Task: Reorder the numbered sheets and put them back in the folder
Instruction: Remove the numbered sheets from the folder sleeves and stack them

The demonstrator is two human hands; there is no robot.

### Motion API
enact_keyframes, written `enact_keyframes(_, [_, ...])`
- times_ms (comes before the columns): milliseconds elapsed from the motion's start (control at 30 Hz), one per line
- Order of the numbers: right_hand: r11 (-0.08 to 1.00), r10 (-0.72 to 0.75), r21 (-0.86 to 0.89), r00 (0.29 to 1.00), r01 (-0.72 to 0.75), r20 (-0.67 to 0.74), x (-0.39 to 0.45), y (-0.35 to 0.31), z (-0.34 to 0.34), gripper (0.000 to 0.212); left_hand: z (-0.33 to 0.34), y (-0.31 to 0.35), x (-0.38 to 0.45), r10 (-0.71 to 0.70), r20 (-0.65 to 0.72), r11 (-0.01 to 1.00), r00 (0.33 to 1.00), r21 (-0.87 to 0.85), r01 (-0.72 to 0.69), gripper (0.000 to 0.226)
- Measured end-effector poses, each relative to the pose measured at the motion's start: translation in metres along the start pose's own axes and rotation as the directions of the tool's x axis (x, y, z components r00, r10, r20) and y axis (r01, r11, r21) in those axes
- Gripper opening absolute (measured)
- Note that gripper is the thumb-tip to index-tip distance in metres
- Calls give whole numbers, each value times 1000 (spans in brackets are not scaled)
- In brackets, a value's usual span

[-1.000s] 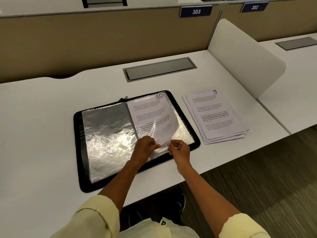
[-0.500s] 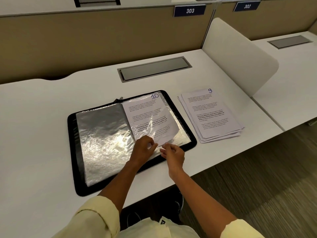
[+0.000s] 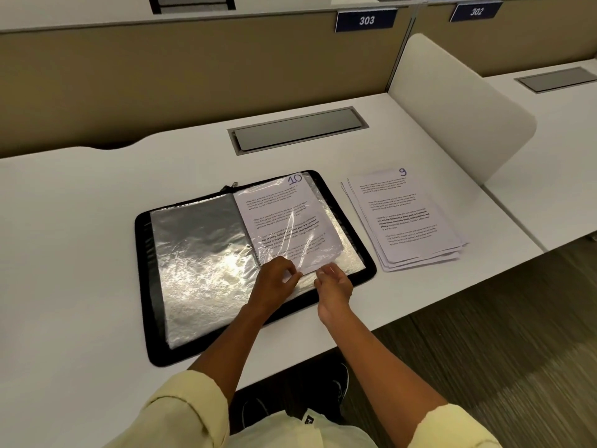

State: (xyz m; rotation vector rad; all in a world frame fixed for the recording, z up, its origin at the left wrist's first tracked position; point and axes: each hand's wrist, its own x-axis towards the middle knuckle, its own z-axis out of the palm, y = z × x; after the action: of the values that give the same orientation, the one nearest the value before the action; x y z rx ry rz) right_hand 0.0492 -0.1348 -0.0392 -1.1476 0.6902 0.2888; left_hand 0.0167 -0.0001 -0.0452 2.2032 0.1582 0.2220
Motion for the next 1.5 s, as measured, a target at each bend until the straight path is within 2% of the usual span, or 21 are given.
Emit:
enact_keyframes(200, [1000,-13,3,1000,12,10,3,-6,1,30,-4,-6,-4,59,14,998,998,3,-59,14])
enact_keyframes(467, [995,-31,-92,999,33,21,2,-6,5,34,-10,-15,-14,-9,-18,999,1000,37,10,35])
enact_keyframes(633, [981,-87,-183,992,68,-95,-2,-2,8,26,-14,-25,-14,-75,82,996,994,52,71,55])
enact_keyframes(867, [974,-163,-176,980,142,-114,-15,-2,19,31,-12,-29,-10,-65,133,989,989,139,47,52])
enact_keyframes(1233, [988,-112,-123,985,96,-131,1,-8,23,36,-23,-35,-1,-98,209,993,973,87,81,66])
enact_keyframes(1400, [974,-171,-172,974,144,-150,7,-12,20,34,-23,-40,-1,-97,211,993,973,84,81,68])
enact_keyframes(1500, [982,-164,-122,976,147,-144,9,-18,18,34,-22,-41,-1,-89,207,993,974,94,71,65])
